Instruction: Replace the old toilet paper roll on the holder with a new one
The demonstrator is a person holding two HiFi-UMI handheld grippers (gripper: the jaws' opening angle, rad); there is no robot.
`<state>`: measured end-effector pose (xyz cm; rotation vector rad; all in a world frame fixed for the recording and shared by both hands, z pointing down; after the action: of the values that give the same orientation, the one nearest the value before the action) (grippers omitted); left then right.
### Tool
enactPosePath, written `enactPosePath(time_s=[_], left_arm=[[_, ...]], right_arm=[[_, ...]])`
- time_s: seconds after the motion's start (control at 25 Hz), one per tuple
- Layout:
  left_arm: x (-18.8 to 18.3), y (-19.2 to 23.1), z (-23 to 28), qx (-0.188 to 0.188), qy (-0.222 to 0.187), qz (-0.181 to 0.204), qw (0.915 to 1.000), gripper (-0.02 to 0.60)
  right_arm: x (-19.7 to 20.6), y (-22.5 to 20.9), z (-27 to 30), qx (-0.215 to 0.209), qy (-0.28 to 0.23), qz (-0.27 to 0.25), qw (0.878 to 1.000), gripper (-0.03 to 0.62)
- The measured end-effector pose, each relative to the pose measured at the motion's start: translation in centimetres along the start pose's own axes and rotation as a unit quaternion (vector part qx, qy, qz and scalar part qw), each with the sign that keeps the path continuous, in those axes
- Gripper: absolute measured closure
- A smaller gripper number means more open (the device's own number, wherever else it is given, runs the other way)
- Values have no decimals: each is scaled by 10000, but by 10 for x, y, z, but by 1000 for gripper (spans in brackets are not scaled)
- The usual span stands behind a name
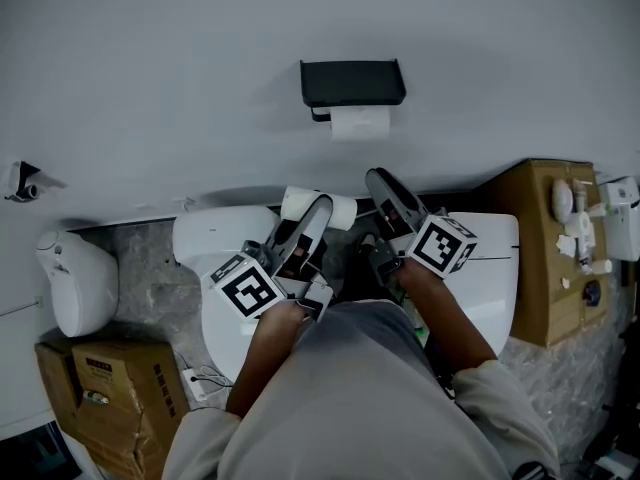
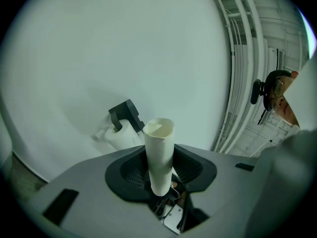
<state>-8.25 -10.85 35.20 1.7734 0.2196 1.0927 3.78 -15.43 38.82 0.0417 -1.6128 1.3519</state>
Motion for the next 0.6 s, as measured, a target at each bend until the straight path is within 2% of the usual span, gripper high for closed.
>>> enactPosePath(time_s=[0.16,0.4,0.6], left_arm=[[-1,-2,0,-65,49,174,9998,453],[-6,-7,1,-8,45,201,9998,453],[-11,-8,-1,-258,52,663,9975,453]], right_arm=[[-7,16,-13,171,98,-812,9965,531],[-18,46,-34,562,80,-1974,9787,563],[-21,66,-46,703,145,-2611,9626,574]])
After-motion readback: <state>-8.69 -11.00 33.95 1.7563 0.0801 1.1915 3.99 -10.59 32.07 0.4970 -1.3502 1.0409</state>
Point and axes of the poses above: the fingertips, and each gripper's own axes: z forward along the fingers, y to its left, x out of its underside, the point moved 1 cm from there along -z, backward along the fingers, and after that the axes turned 7 degrees about y, right-handed, at the moved point
